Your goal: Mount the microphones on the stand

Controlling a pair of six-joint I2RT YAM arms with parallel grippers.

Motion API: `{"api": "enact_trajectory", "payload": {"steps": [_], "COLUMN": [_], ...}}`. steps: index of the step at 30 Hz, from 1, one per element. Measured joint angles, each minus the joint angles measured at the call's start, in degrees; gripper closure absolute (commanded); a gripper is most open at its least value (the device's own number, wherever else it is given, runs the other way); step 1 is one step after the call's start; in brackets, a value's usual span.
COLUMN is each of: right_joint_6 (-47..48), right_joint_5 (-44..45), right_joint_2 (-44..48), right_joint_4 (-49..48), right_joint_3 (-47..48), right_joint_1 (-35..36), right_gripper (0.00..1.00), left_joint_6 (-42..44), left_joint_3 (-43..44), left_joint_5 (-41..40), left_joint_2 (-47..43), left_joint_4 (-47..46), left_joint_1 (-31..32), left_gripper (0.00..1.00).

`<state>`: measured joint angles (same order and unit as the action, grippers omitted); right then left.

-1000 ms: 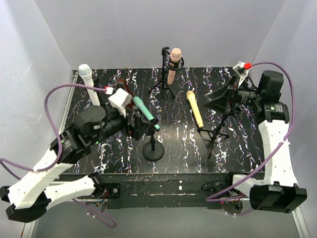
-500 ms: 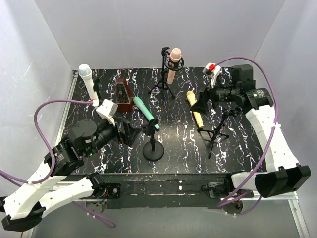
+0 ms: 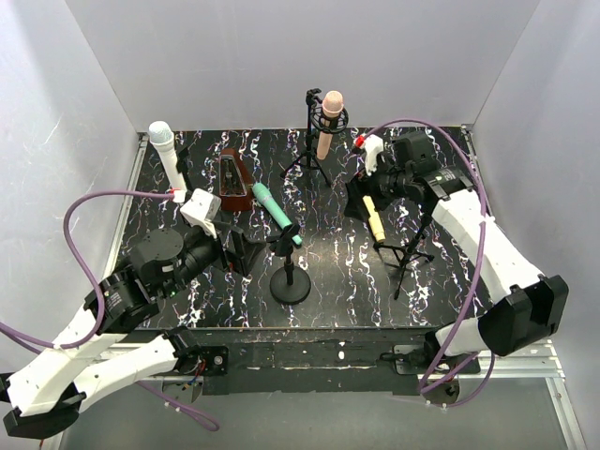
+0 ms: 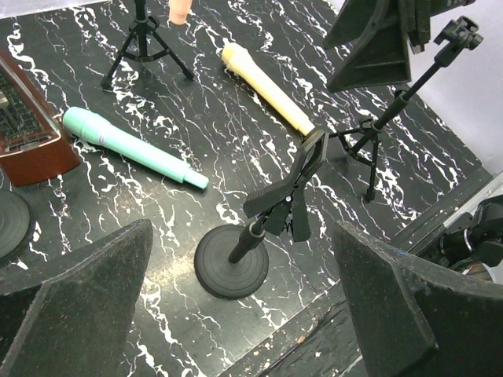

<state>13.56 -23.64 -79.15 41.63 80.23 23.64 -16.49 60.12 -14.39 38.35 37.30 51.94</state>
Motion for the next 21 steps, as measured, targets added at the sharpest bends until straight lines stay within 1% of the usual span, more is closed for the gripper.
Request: {"api": "enact_trajectory", "payload": {"steps": [8, 14, 21], "right_joint_6": [-8.63, -10.78, -12.24], "right_joint_5": [15.04, 25.46, 31.58], "right_joint_2": [-2.51, -8.04, -16.24], "right_joint_4": [-9.99, -14.43, -15.78], "right_joint_3": [-7.08, -8.02, -8.20], "right_joint_1": [2.80, 4.48, 4.50], "right_gripper": [0.06, 0.10, 0.14], "left_joint_6": [-0.02, -0.04, -0.46], "left_joint_3": [-2.64, -3.17, -4.17], "left_joint_5": [-0.33, -0.81, -1.31], "left_joint_2": [-0.81, -2.19, -4.50], "left_joint_4": [0.20, 0.28, 0.44], "left_joint_1": [0.00, 0.00, 0.00], "left_gripper": [0.02, 0.02, 0.02]}}
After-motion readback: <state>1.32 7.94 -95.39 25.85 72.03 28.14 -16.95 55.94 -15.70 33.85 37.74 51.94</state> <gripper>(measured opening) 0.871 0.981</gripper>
